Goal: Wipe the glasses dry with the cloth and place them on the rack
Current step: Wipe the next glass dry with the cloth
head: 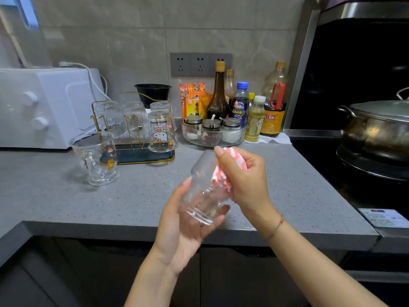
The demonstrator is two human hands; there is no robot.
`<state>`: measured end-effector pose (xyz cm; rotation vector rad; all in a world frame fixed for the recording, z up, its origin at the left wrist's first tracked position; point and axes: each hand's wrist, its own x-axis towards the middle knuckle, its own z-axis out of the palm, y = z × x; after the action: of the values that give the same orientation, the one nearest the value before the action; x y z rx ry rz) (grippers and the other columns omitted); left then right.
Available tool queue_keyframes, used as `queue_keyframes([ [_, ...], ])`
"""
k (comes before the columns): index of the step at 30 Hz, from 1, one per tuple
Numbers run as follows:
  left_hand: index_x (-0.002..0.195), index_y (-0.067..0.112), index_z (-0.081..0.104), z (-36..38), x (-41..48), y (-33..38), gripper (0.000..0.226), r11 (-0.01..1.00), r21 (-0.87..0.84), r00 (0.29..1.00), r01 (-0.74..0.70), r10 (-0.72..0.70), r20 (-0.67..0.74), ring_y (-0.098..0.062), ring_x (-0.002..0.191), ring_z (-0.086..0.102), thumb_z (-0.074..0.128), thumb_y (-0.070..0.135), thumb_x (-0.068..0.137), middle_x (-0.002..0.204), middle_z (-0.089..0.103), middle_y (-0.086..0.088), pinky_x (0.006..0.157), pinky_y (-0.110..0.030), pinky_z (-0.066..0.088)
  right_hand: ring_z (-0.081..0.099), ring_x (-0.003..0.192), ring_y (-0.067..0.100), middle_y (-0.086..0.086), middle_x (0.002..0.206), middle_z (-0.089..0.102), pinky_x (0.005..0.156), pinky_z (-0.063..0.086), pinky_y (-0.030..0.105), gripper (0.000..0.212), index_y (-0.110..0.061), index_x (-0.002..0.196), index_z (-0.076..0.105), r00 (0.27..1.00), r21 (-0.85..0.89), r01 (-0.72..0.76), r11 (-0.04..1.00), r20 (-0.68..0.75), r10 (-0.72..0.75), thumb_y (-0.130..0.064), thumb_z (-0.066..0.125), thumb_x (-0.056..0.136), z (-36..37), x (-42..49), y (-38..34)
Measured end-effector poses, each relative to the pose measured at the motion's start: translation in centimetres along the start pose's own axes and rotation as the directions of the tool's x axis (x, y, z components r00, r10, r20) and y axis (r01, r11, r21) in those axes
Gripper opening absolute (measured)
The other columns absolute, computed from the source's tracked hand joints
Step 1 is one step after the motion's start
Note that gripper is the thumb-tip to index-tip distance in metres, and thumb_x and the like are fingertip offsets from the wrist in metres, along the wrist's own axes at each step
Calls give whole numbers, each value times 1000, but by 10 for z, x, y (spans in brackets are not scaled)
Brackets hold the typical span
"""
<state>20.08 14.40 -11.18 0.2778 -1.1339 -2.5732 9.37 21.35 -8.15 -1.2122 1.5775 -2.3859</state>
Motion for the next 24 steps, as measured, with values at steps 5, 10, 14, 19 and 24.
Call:
queue_keyframes([
  [5, 98, 7, 78, 1, -2, 0, 56, 983, -104, 983, 151, -139, 117, -29, 75, 73, 53, 53, 78, 104, 73, -17, 50, -26, 59, 41, 48, 18, 25, 51, 44, 47, 34, 23, 56, 15, 57, 49, 996, -40, 86, 995, 25, -85, -34, 63, 78, -4, -7, -1],
  [10, 115, 19, 71, -1, 4, -5, 66, 959, 284, 1000, 22, -22, -4, -27, 93, 71, 42, 69, 83, 115, 72, -9, 77, -42, 60, 35, 42, 7, -6, 43, 42, 45, 30, 18, 45, -15, 45, 46, 994, 16, -64, 998, -84, 65, -18, 68, 83, -10, 4, -1],
  [14, 137, 34, 49, 0, 10, 1, 81, 687, 674, 954, -271, 287, 91, -3, 115, 61, 67, 68, 65, 126, 65, 12, 93, -26, 52, 35, 43, 10, -3, 45, 42, 45, 28, 20, 43, -14, 48, 48, 995, -52, -76, 996, -68, 72, -13, 67, 87, -10, 7, 4],
  [19, 128, 31, 57, -3, 18, 8, 68, 585, 726, 912, -362, 385, 144, -2, 107, 65, 82, 43, 65, 113, 70, 14, 86, -18, 53, 41, 45, 11, 3, 47, 48, 45, 32, 19, 40, -2, 52, 51, 994, -79, -92, 993, -58, 87, -11, 65, 88, -2, 9, 9],
  [24, 101, 17, 77, -15, 23, 25, 58, 929, 370, 997, -5, -24, 75, -25, 76, 72, 82, 56, 59, 99, 75, -7, 62, -34, 61, 46, 46, 20, 3, 47, 49, 48, 37, 23, 43, -6, 54, 49, 984, 35, -169, 985, 57, 167, -29, 68, 85, 3, 23, 16],
])
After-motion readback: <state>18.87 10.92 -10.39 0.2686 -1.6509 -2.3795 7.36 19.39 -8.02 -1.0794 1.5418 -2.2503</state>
